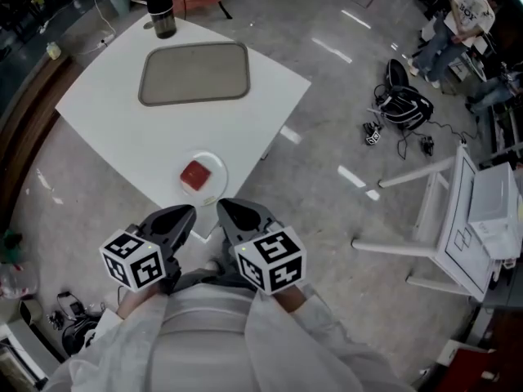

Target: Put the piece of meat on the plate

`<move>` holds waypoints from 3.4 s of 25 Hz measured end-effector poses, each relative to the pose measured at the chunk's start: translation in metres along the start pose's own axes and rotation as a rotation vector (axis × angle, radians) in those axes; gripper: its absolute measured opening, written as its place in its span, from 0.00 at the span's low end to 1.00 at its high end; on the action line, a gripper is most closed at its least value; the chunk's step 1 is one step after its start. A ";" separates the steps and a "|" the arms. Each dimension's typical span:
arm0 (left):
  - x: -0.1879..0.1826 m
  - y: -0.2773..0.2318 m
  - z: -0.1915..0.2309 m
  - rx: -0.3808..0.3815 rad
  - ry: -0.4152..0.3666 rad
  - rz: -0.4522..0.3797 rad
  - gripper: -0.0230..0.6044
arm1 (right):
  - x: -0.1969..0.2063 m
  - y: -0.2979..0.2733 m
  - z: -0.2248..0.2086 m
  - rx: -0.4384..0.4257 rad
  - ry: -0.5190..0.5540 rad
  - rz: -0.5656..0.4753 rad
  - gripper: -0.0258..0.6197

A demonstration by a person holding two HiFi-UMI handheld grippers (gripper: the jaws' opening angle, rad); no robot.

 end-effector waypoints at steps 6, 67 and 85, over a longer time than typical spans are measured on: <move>-0.008 -0.021 0.008 -0.043 0.069 -0.030 0.06 | -0.001 -0.015 -0.025 -0.054 0.019 0.058 0.06; 0.020 -0.031 0.143 -0.297 0.280 0.114 0.17 | 0.075 -0.097 -0.051 0.032 -0.191 0.331 0.07; 0.030 -0.035 0.152 -0.325 0.369 0.120 0.21 | 0.091 -0.103 -0.069 0.064 -0.224 0.383 0.20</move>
Point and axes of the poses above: the fingertips, and each gripper's own axes: y backward along the fingers, z to its left, x out of its underside, the point moved 3 cm from there along y, backward along the fingers, and after that the axes turned 10 degrees about y, right-handed, at the moved point
